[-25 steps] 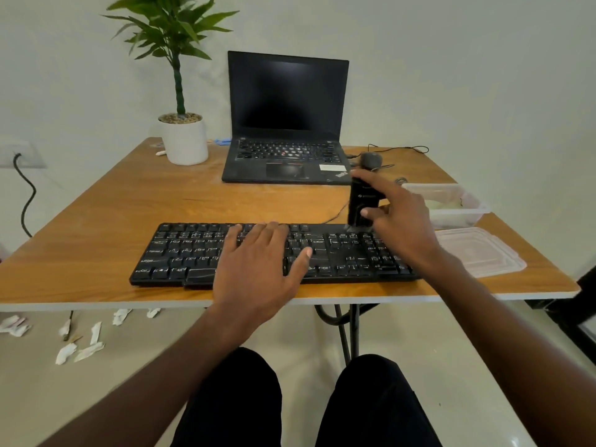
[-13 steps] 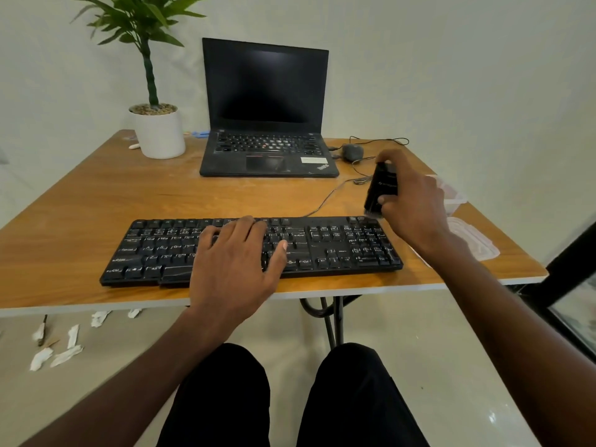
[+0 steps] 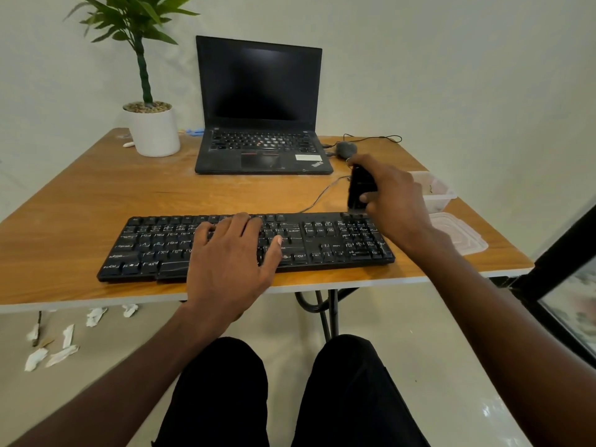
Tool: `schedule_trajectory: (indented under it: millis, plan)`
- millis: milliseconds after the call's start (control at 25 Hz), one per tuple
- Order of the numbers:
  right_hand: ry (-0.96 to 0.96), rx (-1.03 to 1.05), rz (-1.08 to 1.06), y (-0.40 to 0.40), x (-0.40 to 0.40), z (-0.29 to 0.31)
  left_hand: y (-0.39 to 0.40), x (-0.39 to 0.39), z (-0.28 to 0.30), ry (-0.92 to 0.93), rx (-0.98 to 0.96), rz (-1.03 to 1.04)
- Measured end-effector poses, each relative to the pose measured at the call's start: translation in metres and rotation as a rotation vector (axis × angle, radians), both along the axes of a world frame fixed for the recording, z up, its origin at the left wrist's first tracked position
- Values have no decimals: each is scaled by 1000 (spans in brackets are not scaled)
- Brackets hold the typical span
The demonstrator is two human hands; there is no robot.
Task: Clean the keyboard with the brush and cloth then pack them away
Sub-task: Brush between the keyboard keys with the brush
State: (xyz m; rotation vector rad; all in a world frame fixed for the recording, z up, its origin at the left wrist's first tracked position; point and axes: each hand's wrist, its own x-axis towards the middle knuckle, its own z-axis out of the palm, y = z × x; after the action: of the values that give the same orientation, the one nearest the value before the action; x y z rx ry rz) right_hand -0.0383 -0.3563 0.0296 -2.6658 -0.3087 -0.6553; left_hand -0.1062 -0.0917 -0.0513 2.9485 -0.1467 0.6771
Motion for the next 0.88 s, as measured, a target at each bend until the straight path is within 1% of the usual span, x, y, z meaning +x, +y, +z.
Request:
schedule_trajectory:
  millis: [80, 120, 240, 320, 400, 520, 600, 680, 760, 840, 880]
  plan:
    - [89, 10, 51, -2, 2, -1, 1, 0, -1, -2, -3, 1]
    - [100, -2, 27, -6, 3, 2, 1, 0, -1, 0, 1, 3]
    - [0, -68, -90, -17, 5, 9, 0, 1, 0, 2, 6, 4]
    - [-30, -30, -82, -16, 4, 7, -1, 0, 0, -2, 0, 1]
    - [41, -14, -21, -14, 5, 2, 0, 0, 0, -9, -2, -2]
    - [175, -125, 7, -22, 8, 14, -1, 0, 0, -9, -5, -2]
    - [199, -186, -10, -28, 9, 25, -1, -1, 0, -8, -4, 4]
    - [218, -136, 16, -27, 7, 25, -1, -1, 0, -7, -7, 0]
    - [177, -107, -5, -23, 4, 16, -1, -2, 1, -12, -10, -4]
    - [58, -101, -55, -21, 4, 8, -1, -2, 0, -13, -6, -1]
    - [20, -69, -44, -20, 5, 7, -1, -2, 0, -11, -2, 1]
